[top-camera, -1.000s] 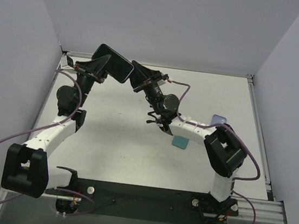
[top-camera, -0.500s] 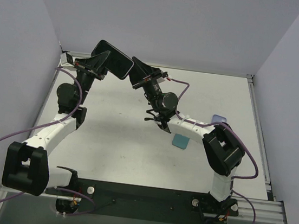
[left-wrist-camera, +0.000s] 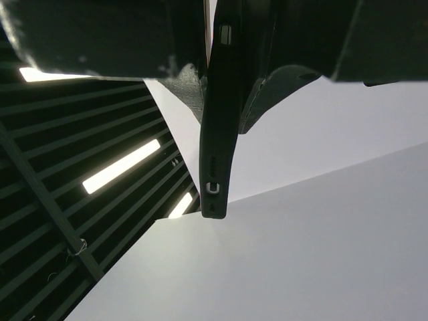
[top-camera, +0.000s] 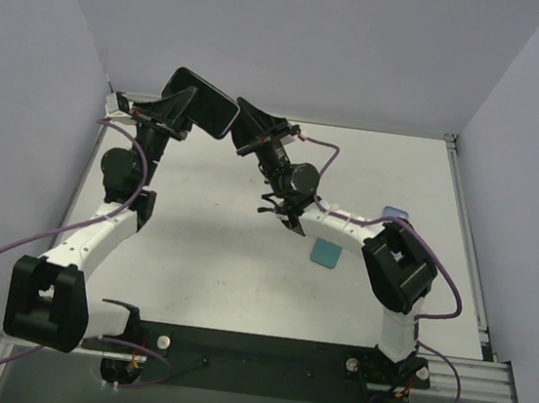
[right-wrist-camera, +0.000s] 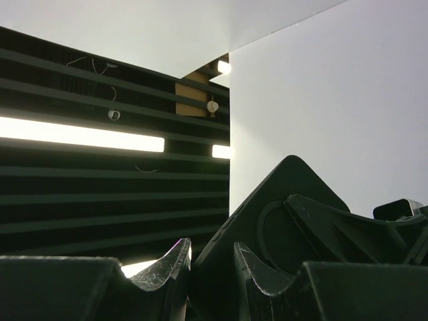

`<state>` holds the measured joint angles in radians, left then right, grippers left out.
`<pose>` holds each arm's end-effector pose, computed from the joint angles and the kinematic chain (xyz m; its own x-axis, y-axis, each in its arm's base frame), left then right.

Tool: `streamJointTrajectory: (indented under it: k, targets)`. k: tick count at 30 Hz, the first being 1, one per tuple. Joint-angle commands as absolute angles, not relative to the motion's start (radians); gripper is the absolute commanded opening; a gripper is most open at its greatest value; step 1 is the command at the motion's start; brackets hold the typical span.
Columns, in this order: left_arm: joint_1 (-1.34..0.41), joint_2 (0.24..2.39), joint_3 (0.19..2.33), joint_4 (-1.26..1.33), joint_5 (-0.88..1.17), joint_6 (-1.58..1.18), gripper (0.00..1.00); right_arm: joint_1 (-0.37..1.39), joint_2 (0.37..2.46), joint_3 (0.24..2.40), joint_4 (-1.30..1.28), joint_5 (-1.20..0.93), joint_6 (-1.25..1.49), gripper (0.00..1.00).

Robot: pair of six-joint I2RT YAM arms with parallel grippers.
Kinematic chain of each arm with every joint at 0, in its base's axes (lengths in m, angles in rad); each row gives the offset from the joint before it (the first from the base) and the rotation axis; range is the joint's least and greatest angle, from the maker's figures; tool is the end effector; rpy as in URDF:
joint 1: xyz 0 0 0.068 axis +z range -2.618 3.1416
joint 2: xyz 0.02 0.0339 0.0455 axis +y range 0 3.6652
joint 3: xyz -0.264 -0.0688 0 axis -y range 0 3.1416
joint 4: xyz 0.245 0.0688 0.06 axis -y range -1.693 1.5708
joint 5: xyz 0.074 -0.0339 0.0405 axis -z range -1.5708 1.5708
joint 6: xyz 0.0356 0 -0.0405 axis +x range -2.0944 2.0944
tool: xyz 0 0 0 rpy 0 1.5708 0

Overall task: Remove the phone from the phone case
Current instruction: Remove the phone case from the phone.

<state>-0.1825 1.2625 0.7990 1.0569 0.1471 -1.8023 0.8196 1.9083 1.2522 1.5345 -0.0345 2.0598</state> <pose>0.2709 -0.0553 0.3703 -0.4172 -0.9021 0.1104 0.4666 -0.3169 -0.8257 0.2776 0.2991 0.3450 -0.9049 0.3237 0.2764 -0.1136 -0.8095 0.5760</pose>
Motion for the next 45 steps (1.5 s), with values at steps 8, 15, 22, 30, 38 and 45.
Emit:
streamJointTrajectory:
  k: [8,15,22,30,38,45]
  targets:
    - [-0.242,1.175,0.95,1.554,0.127,-2.206,0.0,0.868,2.028,1.276,1.671,-0.198,2.089,0.0]
    - [-0.242,1.174,0.963,1.557,0.124,-2.212,0.0,0.864,2.063,1.33,1.671,-0.215,2.086,0.0]
    - [-0.242,1.17,0.976,1.559,0.123,-2.217,0.0,0.864,2.088,1.348,1.671,-0.225,2.091,0.0]
    - [-0.244,1.164,0.992,1.56,0.118,-2.218,0.0,0.861,2.132,1.391,1.671,-0.241,2.095,0.0]
    - [-0.242,1.16,1.005,1.559,0.114,-2.22,0.0,0.861,2.151,1.404,1.671,-0.253,2.089,0.0]
    - [-0.242,1.161,1.017,1.562,0.109,-2.223,0.0,0.862,2.166,1.408,1.67,-0.261,2.088,0.0]
